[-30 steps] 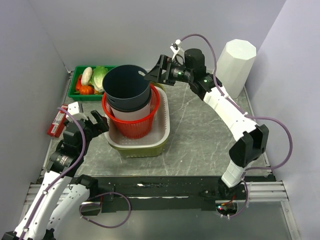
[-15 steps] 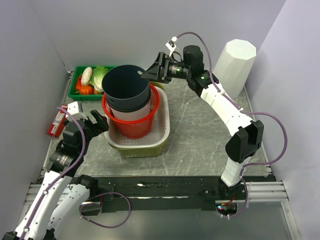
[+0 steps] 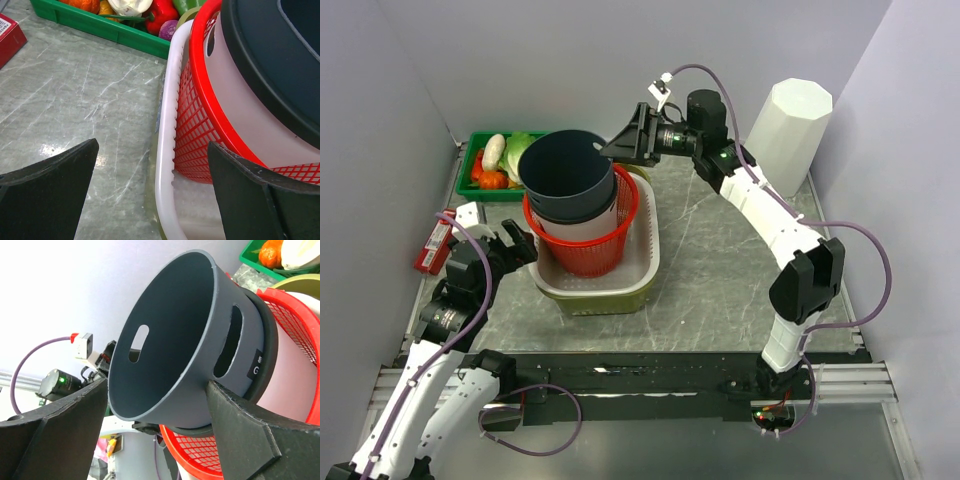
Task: Turn the large container upside down
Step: Adjust the container in the container.
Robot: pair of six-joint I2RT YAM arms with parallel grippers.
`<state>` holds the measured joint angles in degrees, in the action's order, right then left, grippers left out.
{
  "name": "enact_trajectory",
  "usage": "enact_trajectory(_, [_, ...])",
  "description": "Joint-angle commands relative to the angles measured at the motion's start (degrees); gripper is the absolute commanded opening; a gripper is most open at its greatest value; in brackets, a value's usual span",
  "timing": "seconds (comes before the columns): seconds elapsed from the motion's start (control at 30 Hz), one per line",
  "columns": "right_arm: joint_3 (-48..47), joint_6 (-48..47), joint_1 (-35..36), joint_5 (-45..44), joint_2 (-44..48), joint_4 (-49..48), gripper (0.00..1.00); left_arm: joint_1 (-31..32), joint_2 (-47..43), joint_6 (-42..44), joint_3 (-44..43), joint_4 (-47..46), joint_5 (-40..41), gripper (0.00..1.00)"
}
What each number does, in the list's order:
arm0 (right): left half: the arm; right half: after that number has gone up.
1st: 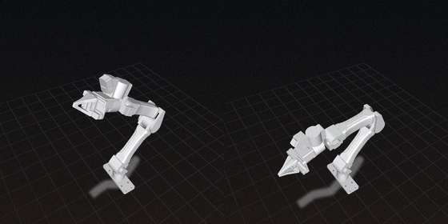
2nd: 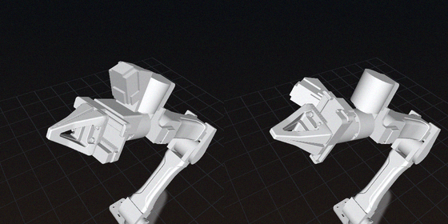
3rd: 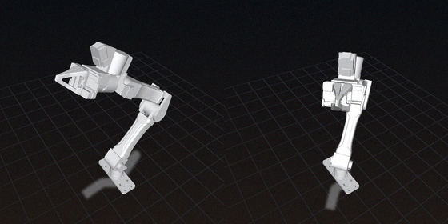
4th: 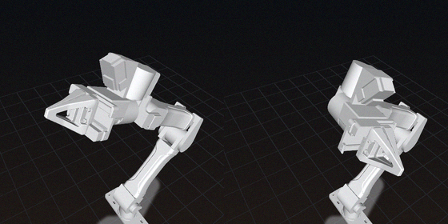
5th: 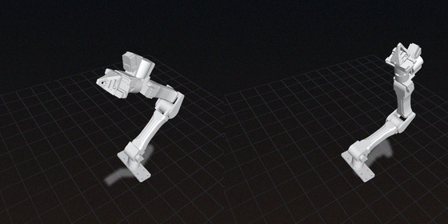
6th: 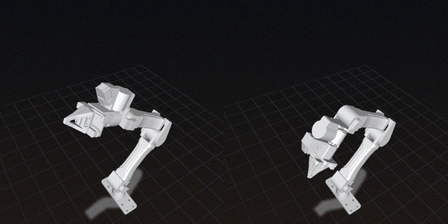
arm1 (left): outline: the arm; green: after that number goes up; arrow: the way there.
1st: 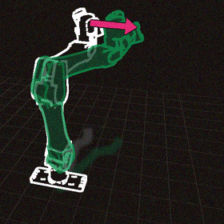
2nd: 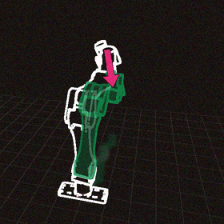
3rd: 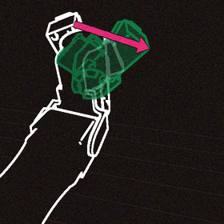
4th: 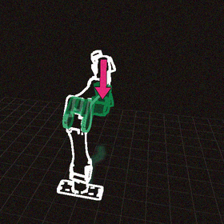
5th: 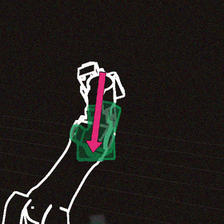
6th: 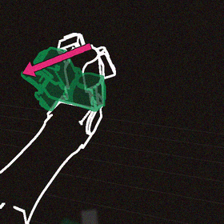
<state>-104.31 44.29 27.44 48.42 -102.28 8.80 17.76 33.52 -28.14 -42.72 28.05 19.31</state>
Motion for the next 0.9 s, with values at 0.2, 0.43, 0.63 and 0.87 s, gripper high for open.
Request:
enact_trajectory(0.2, [8.0, 3.1, 0.9, -0.9, 4.5, -6.7, 0.84, -0.7, -0.3, 0.5, 0.1, -2.2, -0.9, 0.96])
enact_trajectory(0.43, [16.0, 5.0, 3.0, -2.4, 9.5, -12.9, 0.84, -0.7, -0.7, 0.4, 0.1, -2.1, -0.9, 0.96])
enact_trajectory(0.63, [18.7, 5.3, 5.3, -4.4, 12.1, -14.4, 0.84, -0.8, -1.1, 0.4, 0.1, -2.2, -0.7, 0.96])
enact_trajectory(0.87, [20.4, 4.4, 8.1, -8.2, 15.4, -13.3, 0.83, -0.9, -1.2, 0.4, 0.1, -2.1, -0.7, 0.96])
